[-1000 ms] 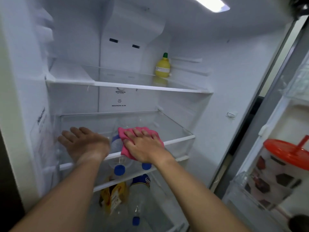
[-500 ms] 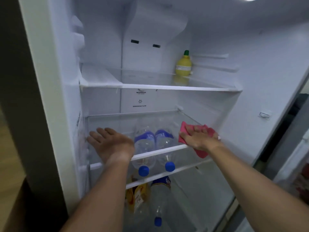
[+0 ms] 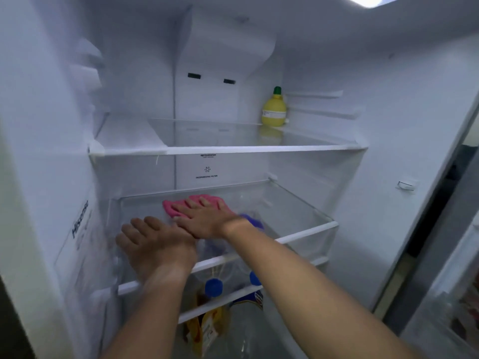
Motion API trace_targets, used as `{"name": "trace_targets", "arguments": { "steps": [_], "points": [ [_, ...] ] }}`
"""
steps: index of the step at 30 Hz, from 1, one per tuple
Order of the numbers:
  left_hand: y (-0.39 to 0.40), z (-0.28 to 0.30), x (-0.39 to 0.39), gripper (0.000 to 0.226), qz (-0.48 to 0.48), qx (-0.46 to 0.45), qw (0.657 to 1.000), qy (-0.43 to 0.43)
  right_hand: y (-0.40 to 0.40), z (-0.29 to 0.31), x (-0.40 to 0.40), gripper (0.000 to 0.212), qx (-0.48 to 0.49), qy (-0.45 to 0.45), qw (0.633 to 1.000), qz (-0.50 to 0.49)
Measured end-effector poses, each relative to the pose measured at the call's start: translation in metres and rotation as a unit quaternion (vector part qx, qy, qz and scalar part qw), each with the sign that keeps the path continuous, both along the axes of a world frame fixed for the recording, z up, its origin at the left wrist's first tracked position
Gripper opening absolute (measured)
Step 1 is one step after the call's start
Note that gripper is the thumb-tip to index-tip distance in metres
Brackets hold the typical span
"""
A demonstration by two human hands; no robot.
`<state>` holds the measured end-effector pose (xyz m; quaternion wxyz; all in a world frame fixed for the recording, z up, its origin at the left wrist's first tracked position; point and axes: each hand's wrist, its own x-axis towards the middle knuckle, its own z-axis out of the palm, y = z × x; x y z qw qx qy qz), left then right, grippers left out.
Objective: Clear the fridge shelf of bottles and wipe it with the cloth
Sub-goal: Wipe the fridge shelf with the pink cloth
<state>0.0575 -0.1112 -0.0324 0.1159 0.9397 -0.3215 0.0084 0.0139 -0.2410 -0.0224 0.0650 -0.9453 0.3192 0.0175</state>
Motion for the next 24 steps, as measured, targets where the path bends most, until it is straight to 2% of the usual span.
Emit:
{"name": "trace_targets", "arguments": {
  "steps": [5,9,16,17,20,24],
  "points": [
    [-0.005,-0.002,0.006,0.062,0.005,0.004,1.0,-0.007,-0.061,-0.004,0.026,0.07,-0.055,0.027,0.998,0.001],
    [-0.007,-0.001,0.004,0.063,-0.002,0.014,1.0,-0.013,-0.093,-0.011,0.023,0.078,-0.032,0.005,0.999,-0.022],
    [-0.002,0.002,0.003,0.064,-0.01,0.003,1.0,-0.004,-0.128,-0.01,-0.063,0.098,-0.046,-0.012,0.985,-0.168],
    [-0.002,0.002,0.002,0.064,-0.008,0.0,1.0,-0.002,-0.131,-0.009,-0.081,0.098,-0.049,-0.008,0.98,-0.191],
    [-0.002,0.004,0.002,0.064,-0.005,-0.013,1.0,0.002,-0.124,-0.008,-0.126,0.077,-0.09,0.001,0.966,-0.241],
    [-0.006,0.003,0.004,0.063,0.0,-0.037,0.999,0.029,-0.089,-0.006,-0.162,0.075,-0.078,0.024,0.969,-0.234]
  ]
}}
